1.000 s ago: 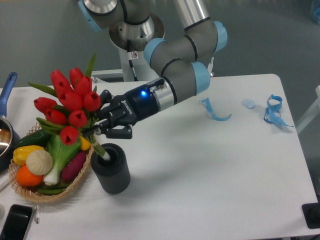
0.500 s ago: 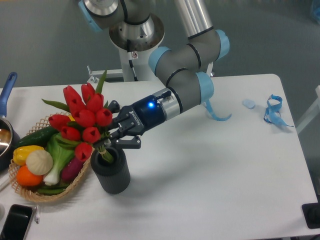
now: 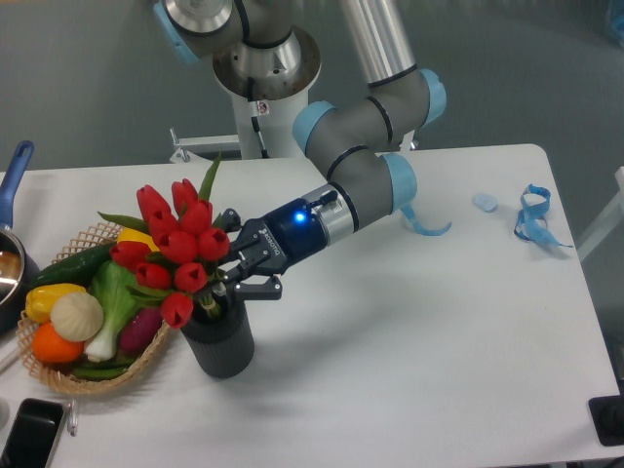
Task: Insert the flowers into the vase
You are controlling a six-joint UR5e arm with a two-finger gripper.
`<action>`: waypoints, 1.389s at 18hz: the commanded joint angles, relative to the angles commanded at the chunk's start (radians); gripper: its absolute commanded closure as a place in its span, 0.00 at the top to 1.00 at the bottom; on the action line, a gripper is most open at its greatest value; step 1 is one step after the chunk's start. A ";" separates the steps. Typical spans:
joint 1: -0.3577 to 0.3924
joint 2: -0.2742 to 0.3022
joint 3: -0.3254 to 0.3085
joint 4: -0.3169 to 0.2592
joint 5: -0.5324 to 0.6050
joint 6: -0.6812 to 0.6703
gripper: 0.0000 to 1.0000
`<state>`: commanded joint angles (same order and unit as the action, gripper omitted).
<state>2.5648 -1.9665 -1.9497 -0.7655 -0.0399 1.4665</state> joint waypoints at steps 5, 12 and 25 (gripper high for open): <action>0.011 -0.022 0.005 0.000 0.048 0.005 0.31; 0.011 -0.037 0.000 0.000 0.071 0.054 0.49; 0.052 -0.011 -0.002 0.003 0.201 0.077 1.00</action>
<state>2.6169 -1.9774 -1.9512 -0.7624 0.1608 1.5432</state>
